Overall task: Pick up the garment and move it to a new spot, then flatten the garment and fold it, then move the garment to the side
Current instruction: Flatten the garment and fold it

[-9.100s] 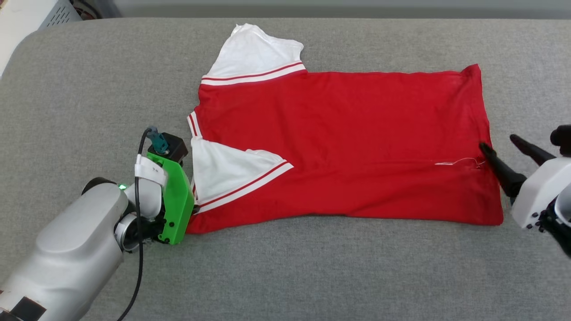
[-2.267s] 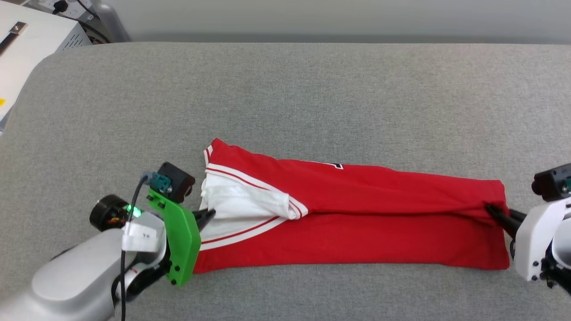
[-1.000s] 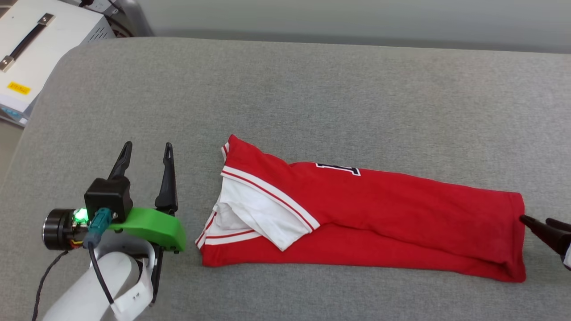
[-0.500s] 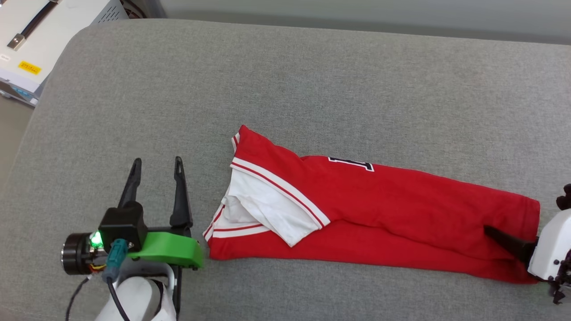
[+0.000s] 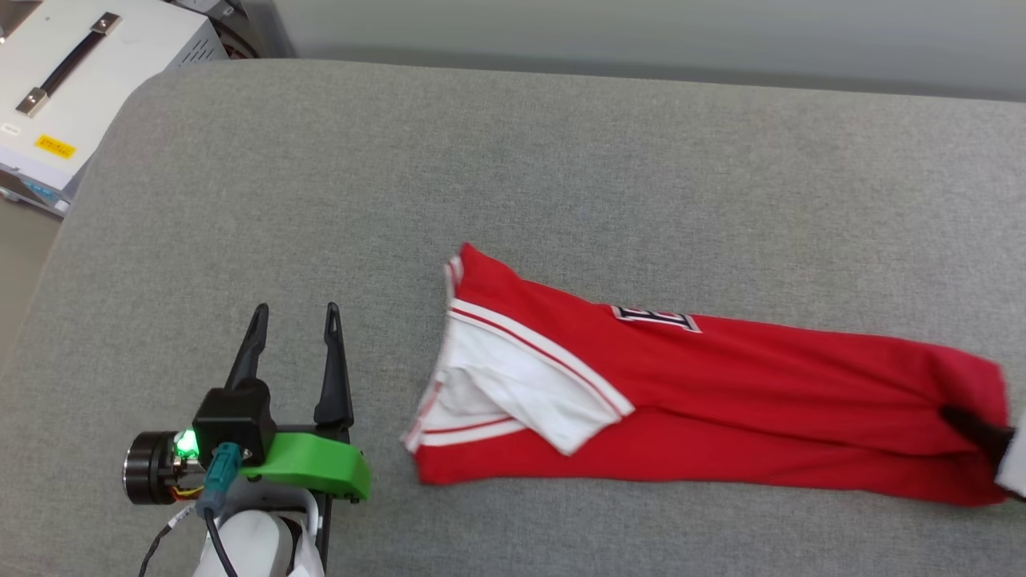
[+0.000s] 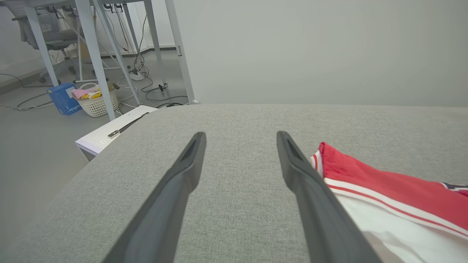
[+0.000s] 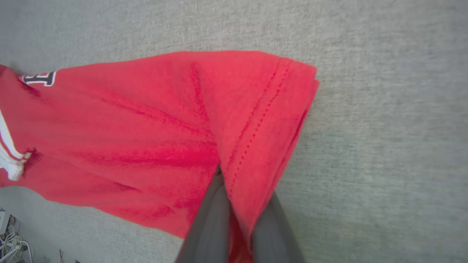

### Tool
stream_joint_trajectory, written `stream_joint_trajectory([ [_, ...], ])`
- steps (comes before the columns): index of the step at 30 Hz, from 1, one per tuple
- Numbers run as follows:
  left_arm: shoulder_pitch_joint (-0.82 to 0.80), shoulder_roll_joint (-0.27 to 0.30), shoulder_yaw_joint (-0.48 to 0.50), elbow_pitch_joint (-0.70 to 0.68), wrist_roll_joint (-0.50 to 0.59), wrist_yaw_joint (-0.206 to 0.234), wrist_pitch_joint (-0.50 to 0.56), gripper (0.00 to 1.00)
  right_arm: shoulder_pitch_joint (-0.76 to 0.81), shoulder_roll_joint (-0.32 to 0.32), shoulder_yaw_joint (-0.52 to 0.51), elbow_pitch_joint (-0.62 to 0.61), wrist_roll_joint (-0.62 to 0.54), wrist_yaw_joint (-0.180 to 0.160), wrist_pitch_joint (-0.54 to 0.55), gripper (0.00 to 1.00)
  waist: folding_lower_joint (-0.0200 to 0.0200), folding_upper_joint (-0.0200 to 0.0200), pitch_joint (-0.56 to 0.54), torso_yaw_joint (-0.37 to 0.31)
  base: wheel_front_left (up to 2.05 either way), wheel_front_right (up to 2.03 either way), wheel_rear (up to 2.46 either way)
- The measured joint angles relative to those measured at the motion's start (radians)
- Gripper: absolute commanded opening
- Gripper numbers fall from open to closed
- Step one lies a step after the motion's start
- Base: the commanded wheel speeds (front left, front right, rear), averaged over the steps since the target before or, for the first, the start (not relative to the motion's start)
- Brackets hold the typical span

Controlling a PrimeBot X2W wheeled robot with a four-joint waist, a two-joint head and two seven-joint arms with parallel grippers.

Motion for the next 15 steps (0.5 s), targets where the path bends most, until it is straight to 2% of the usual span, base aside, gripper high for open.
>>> stream_joint_trajectory([
  [4,0.017,-0.018,0.017,0.018,0.031,-0.030,0.000,1.00,0.004,-0.076,-0.056,0.021,0.005,0.000,-0.007,0.00,0.0000,0.0000,-0.022,0.001,0.00,0.00,0.00],
  [7,0.028,-0.026,0.031,0.029,0.045,-0.048,0.000,1.00,0.018,-0.125,-0.061,0.021,-0.002,0.000,0.006,0.00,0.0000,0.0000,-0.036,-0.001,0.00,0.00,0.00],
  [10,0.037,-0.035,0.049,0.034,0.054,-0.057,0.000,1.00,0.043,-0.134,-0.053,-0.018,-0.002,-0.001,0.040,0.00,0.0000,0.0000,-0.047,-0.004,0.00,0.00,0.00],
  [15,0.045,-0.051,0.072,0.036,0.079,-0.077,0.000,1.00,0.050,-0.130,-0.035,-0.184,0.006,-0.001,0.094,0.00,0.0000,0.0000,-0.052,-0.011,0.00,0.00,0.00],
])
